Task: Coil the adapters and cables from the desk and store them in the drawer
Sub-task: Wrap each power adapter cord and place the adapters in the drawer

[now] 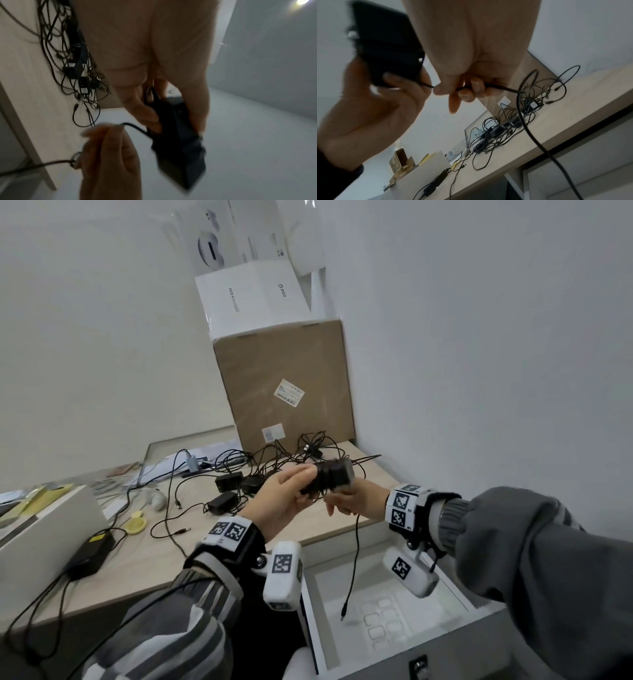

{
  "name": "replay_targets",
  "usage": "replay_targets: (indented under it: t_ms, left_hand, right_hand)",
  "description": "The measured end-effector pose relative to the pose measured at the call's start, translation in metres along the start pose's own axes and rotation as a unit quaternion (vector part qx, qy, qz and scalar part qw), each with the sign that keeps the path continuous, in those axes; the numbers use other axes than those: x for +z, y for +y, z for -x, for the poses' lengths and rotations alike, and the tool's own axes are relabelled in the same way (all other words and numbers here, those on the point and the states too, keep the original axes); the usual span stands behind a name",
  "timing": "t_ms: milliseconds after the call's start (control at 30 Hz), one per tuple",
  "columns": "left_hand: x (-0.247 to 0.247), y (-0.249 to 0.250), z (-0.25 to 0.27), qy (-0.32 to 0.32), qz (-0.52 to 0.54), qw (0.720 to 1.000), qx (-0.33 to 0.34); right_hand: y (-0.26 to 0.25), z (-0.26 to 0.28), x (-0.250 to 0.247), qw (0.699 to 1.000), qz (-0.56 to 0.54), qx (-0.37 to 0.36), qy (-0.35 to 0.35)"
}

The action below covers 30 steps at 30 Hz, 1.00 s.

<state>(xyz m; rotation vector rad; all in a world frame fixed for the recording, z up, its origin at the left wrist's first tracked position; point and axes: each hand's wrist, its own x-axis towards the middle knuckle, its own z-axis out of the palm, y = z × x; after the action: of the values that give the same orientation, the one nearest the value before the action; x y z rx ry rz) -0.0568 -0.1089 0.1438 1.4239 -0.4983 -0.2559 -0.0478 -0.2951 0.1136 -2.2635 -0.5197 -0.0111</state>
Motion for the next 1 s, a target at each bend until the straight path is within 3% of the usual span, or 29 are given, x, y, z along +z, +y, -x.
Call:
replay_targets:
  t_ms: [133, 300, 400, 500, 633, 800, 1000]
  left_hand:
    - [-0.008, -0.001, 0.007, -0.104, -0.224, 0.967, -0.066]
    - [-0.008, 0.001, 0.003, -0.082, -0.393, 0.915, -0.045]
    - [-0.007, -0.003, 0.001, -0.067, -0.431, 0.899, -0.04]
    - [-0.004, -0.007, 0.003, -0.026, -0.441, 0.897, -0.018]
    - [-0.002, -0.01, 0.003, 0.027, -0.389, 0.921, -0.001]
    - [0.003, -0.013, -0.001, 0.082, -0.478, 0.875, 0.016]
    - [0.005, -0.024, -0.019, 0.244, -0.473, 0.846, 0.038]
  right_hand:
    - [0.001, 0.007, -0.028, 0.993, 0.119, 0.002, -0.021]
    - [-0.006, 0.012, -0.036, 0.988, 0.148, 0.011, -0.036]
    - [-0.009, 0.012, -0.035, 0.986, 0.164, 0.019, -0.011]
    - [-0.009, 0.009, -0.033, 0.984, 0.173, 0.031, 0.01]
    - [-0.009, 0.008, -0.031, 0.985, 0.16, 0.039, 0.062]
    - [-0.014, 0.003, -0.016, 0.982, 0.174, 0.028, 0.061]
    - [-0.027, -0.003, 0.002, 0.99, 0.118, 0.021, 0.073]
